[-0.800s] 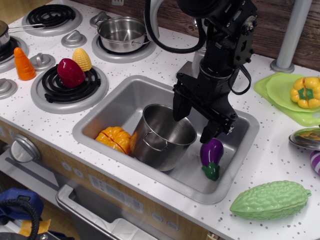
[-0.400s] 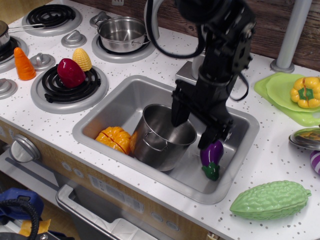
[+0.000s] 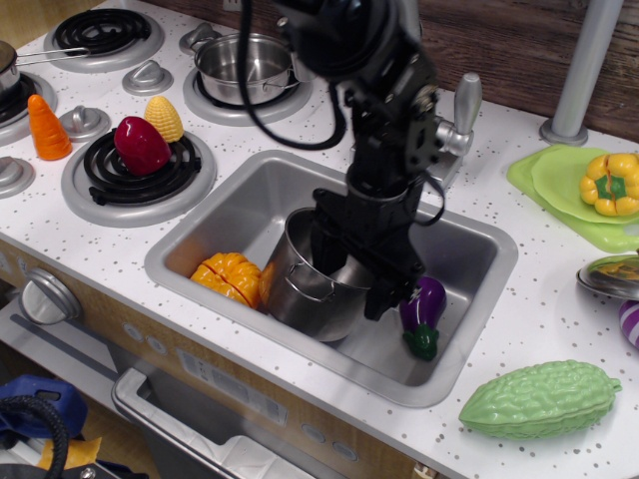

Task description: Pick up pot from sink

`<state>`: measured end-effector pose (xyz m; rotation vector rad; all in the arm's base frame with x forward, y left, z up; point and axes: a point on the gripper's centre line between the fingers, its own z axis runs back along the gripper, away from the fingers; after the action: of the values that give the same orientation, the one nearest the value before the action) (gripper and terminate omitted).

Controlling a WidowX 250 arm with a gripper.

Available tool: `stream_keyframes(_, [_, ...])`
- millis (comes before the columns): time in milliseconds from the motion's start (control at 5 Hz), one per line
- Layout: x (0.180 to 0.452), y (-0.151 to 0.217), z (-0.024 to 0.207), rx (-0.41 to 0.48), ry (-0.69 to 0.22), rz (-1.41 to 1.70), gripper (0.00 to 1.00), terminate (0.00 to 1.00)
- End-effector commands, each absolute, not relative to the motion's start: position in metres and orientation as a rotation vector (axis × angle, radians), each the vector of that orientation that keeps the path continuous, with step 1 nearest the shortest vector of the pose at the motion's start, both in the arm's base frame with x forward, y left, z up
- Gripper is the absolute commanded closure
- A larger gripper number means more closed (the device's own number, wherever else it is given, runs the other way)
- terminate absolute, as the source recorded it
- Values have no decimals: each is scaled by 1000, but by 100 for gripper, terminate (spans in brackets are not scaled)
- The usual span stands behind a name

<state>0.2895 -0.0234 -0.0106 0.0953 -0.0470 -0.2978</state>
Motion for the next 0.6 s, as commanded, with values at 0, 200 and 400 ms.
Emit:
stream_keyframes(0, [291, -18, -17, 79, -125, -258, 100, 0])
stream_keyframes(200, [290, -20, -20, 76, -144, -240, 100, 0])
stream_keyframes(400, [289, -19, -23, 69, -159, -228, 100, 0])
